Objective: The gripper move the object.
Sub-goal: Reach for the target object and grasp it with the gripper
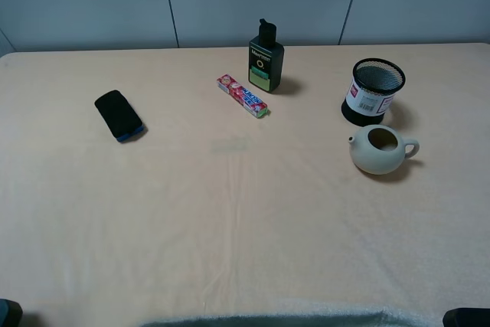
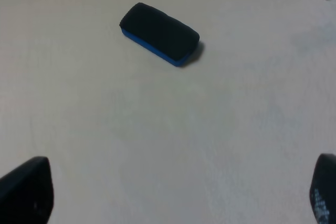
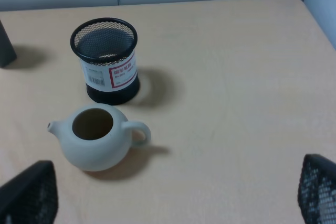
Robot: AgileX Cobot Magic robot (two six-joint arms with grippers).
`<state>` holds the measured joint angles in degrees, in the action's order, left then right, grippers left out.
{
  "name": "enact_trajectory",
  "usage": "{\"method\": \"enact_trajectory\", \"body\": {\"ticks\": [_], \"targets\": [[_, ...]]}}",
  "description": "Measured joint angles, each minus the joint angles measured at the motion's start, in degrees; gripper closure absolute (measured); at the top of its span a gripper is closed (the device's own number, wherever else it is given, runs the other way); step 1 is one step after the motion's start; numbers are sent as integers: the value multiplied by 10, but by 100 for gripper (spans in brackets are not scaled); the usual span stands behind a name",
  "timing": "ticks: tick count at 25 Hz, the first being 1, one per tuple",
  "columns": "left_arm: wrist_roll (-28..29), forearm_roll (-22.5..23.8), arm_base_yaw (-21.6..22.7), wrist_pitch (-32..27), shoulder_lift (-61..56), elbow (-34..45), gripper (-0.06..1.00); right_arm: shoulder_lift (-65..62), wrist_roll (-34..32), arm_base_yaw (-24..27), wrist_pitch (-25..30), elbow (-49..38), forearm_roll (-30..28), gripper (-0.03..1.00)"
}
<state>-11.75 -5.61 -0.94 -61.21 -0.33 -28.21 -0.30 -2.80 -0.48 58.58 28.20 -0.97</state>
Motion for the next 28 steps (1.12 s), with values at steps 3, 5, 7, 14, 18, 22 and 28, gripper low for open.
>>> {"method": "enact_trajectory", "body": {"ticks": [3, 5, 7, 14, 18, 22, 28], "targets": [[0, 0, 0, 0, 0, 0, -5, 0, 0, 0, 1, 0, 0, 27], [0, 0, 0, 0, 0, 0, -5, 0, 0, 0, 1, 0, 0, 27], [0, 0, 0, 0, 0, 0, -5, 0, 0, 0, 1, 0, 0, 27], [0, 0, 0, 0, 0, 0, -5, 0, 0, 0, 1, 0, 1, 27], [0, 0, 0, 0, 0, 0, -5, 21, 0, 0, -7, 22, 10, 27], [0, 0, 0, 0, 0, 0, -5, 98, 0, 0, -10, 69, 21, 27], [0, 0, 0, 0, 0, 0, -5, 237, 0, 0, -11, 150, 23, 27]]}}
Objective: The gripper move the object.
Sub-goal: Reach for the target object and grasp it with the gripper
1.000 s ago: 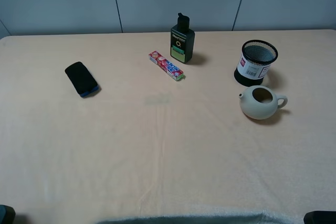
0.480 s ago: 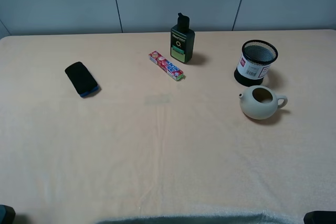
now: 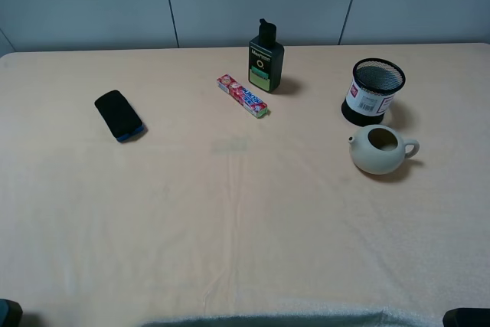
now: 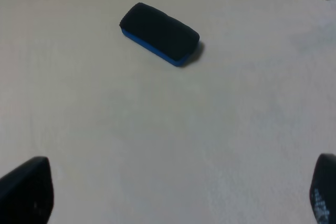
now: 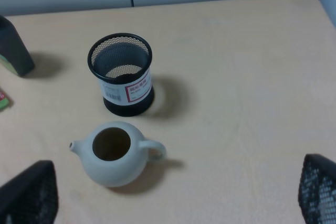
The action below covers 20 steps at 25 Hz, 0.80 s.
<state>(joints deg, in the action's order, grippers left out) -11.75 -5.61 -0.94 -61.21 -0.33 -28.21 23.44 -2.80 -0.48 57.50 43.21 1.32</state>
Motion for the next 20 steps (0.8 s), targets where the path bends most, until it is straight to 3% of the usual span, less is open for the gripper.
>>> {"method": "enact_trajectory", "body": {"ticks": [20], "targets": [[0, 0, 0, 0, 0, 0, -5, 373, 31, 0, 0, 171, 0, 27]]}}
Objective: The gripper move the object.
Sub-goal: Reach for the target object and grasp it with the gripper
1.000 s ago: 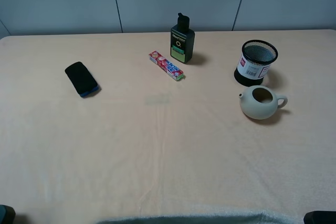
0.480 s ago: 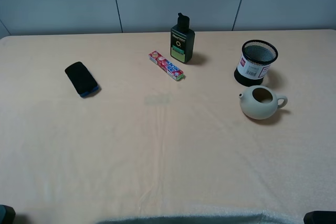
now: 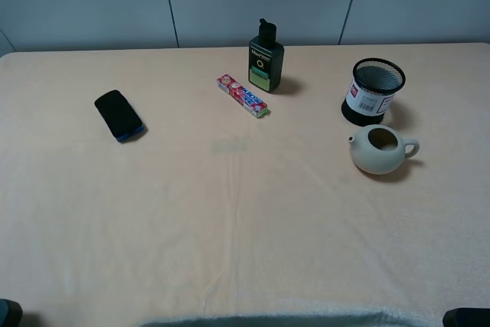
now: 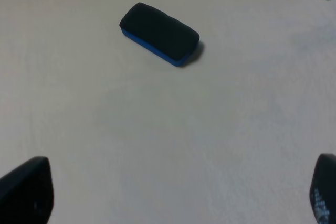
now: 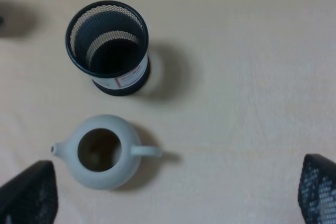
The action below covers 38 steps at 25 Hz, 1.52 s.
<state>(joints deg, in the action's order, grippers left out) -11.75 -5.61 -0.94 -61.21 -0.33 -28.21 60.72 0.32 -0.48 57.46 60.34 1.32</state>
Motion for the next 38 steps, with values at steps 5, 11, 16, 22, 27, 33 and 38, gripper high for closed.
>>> {"method": "enact_trajectory", "body": {"ticks": [5, 11, 16, 22, 27, 33, 38], "targets": [[0, 0, 0, 0, 0, 0, -5, 76, 11, 0, -1, 42, 0, 27], [0, 0, 0, 0, 0, 0, -5, 161, 14, 0, 0, 87, 0, 27], [0, 0, 0, 0, 0, 0, -5, 230, 17, 0, 0, 125, 0, 27], [0, 0, 0, 0, 0, 0, -5, 310, 27, 0, -7, 162, 13, 27], [0, 0, 0, 0, 0, 0, -5, 364, 38, 0, -24, 180, 23, 27], [0, 0, 0, 0, 0, 0, -5, 415, 45, 0, -42, 182, 29, 27], [0, 0, 0, 0, 0, 0, -5, 459, 57, 0, -58, 182, 49, 27]]}}
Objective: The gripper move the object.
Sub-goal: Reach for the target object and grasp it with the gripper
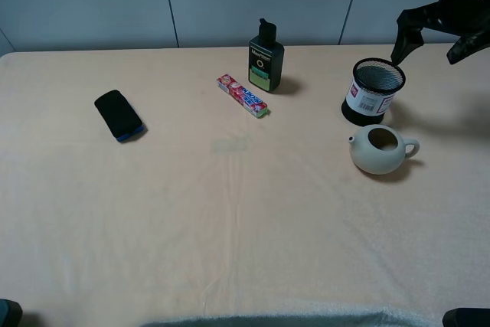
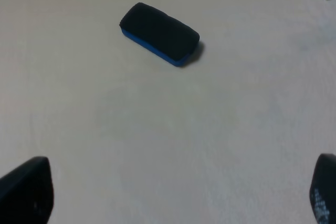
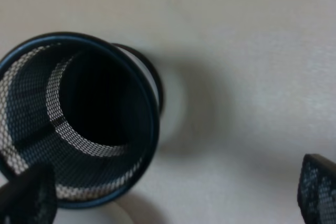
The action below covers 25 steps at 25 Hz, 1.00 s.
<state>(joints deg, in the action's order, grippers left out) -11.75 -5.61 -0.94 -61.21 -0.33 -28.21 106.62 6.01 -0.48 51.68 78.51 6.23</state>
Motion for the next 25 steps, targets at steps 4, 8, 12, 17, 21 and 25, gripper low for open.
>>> {"method": "enact_trajectory", "body": {"ticks": [4, 8, 12, 17, 21, 25], "targets": [[0, 0, 0, 0, 0, 0, -5, 33, 5, 0, -18, 0, 9, 27], [0, 0, 0, 0, 0, 0, -5, 61, 12, 0, -34, 0, 18, 27], [0, 0, 0, 0, 0, 0, -5, 88, 16, 0, -49, 0, 22, 27], [0, 0, 0, 0, 0, 0, -5, 116, 17, 0, -63, 0, 26, 27], [0, 0, 0, 0, 0, 0, -5, 132, 17, 0, -69, 0, 27, 27], [0, 0, 0, 0, 0, 0, -5, 147, 17, 0, -73, 0, 34, 27]]}}
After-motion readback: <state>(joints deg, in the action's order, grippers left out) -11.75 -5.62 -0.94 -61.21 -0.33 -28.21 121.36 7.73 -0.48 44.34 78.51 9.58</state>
